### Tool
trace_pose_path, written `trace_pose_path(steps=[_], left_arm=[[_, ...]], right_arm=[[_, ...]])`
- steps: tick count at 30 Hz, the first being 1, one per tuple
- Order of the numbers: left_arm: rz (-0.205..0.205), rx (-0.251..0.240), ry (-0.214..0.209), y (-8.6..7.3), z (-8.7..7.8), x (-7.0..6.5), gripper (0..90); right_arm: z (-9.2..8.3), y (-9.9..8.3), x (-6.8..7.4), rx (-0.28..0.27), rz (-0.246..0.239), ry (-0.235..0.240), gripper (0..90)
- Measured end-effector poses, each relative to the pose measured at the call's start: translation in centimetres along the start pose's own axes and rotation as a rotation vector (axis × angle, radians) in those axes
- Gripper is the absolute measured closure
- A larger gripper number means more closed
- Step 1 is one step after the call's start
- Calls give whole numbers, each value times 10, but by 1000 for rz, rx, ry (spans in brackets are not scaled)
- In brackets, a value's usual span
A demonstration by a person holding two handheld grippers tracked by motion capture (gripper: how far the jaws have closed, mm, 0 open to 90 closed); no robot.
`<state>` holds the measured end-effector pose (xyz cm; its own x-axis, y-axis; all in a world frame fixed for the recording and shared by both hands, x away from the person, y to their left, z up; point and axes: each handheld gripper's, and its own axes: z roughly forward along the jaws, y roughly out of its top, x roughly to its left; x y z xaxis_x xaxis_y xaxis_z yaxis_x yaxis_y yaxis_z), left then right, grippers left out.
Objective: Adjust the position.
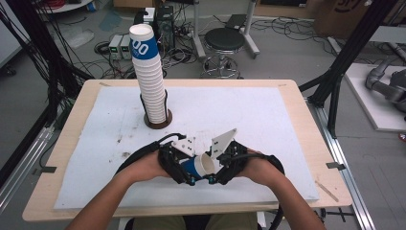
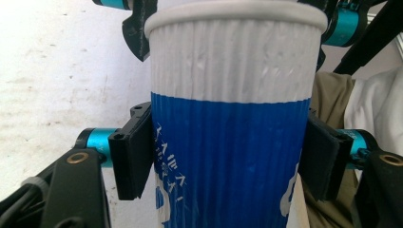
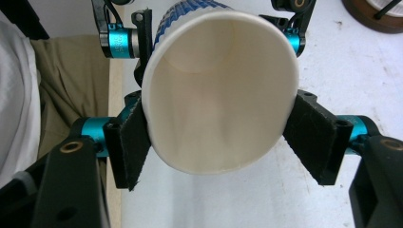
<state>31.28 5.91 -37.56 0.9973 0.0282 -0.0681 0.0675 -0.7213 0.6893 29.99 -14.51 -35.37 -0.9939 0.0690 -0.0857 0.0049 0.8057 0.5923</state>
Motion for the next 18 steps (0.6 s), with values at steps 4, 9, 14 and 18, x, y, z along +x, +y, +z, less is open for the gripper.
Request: trace_pose_path(steps=[4, 9, 14, 18], left_arm=[[3, -9, 5, 0, 0, 0, 299], [6, -45, 1, -1, -1, 0, 294], [-23, -129, 4, -6, -6, 2, 289], [-43, -156, 11, -15, -5, 2, 287]], right_arm=[[0, 0, -1, 0, 9, 3, 268], [-7, -1, -4, -129, 68, 7, 190], [-19, -7, -7, -257, 125, -3, 190], [-28, -15, -9, -352, 176, -14, 190]])
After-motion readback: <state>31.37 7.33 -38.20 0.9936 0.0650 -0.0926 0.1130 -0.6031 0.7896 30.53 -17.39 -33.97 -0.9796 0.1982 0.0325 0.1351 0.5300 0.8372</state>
